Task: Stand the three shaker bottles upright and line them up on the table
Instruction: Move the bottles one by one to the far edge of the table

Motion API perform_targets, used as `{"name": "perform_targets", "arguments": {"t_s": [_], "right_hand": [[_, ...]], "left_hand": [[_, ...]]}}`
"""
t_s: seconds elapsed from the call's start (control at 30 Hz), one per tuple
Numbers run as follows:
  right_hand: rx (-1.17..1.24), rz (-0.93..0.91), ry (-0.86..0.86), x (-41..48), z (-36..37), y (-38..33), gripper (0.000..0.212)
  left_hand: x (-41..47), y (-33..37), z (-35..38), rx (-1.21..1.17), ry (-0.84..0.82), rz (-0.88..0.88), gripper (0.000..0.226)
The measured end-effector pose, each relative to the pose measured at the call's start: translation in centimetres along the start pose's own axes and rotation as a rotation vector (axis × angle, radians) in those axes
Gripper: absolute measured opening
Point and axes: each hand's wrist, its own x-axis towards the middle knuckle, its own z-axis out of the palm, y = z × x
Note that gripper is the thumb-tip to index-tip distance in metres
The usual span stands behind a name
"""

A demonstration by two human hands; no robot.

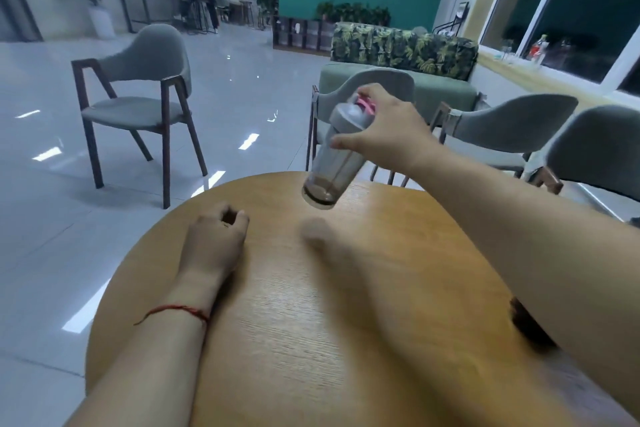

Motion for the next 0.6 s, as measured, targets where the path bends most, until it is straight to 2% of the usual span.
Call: {"name": "perform_targets", "arguments": {"t_s": [0.2,0.5,0.6], "right_hand": [[-0.058,-0.081,-0.032,6.3,6.4,-3.8,0.078],[-0.134,-0.062,-0.091,11.9,12.2,-3.9,0.061],[-0.149,-0.067,-0.092,12.8,13.3,-4.0,0.061]], "left_hand": [[0.7,-0.6,0.5,0.027,0.020,0.016,0.026],[1.1,-1.0,1.0,0.094,0.021,0.078,0.025],[1.1,-0.9,1.0,0.101,0.014,0.081,0.026]]}}
